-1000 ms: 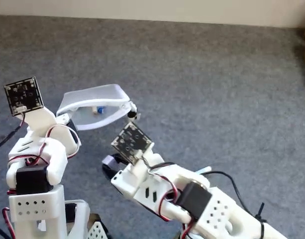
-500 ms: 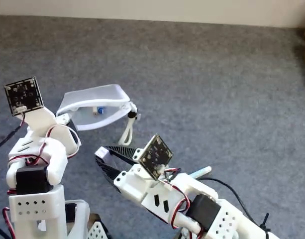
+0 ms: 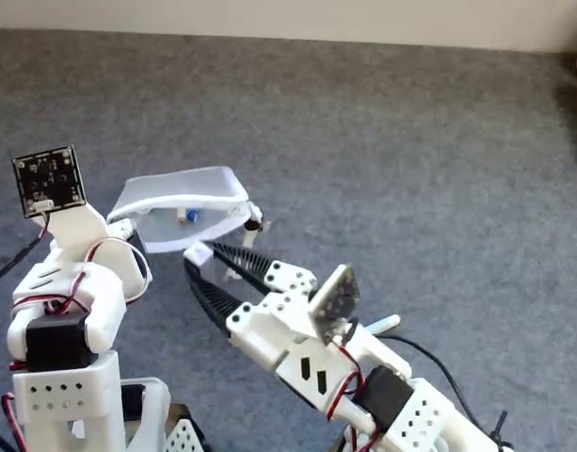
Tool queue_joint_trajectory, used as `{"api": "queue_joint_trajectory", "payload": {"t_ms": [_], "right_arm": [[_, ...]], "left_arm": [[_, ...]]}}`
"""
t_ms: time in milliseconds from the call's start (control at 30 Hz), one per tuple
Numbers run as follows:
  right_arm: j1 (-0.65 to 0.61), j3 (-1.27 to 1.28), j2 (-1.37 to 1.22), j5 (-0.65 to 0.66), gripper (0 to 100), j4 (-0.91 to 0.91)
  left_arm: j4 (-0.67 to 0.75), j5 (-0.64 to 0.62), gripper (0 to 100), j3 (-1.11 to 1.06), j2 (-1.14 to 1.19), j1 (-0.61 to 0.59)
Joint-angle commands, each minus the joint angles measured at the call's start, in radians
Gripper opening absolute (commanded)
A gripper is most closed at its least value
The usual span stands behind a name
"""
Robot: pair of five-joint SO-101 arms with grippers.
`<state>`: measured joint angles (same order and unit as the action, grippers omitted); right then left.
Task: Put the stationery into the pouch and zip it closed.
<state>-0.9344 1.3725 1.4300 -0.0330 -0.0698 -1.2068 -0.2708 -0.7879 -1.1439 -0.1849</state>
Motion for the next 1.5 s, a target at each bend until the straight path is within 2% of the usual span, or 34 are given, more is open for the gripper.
{"api": "queue_joint_trajectory", "payload": {"t_ms": [0, 300, 933, 1133, 1467], "right_arm": [[0.016, 0.012, 0.022, 0.006, 0.5, 0.140], [0.016, 0.114, 0.013, 0.011, 0.5, 0.443], [0.016, 0.068, 0.004, 0.011, 0.5, 0.467], [0.018, -0.025, -0.162, 0.011, 0.5, 0.467], [0.018, -0.056, -0.390, 0.012, 0.5, 0.694]], "left_arm": [[-0.005, 0.011, 1, 0.067, -0.007, 0.030], [-0.006, 0.014, 1, 0.065, -0.007, 0.065], [-0.006, 0.014, 1, 0.061, -0.007, 0.065], [-0.006, 0.014, 1, 0.061, -0.007, 0.065], [-0.006, 0.014, 1, 0.059, -0.007, 0.062]]}}
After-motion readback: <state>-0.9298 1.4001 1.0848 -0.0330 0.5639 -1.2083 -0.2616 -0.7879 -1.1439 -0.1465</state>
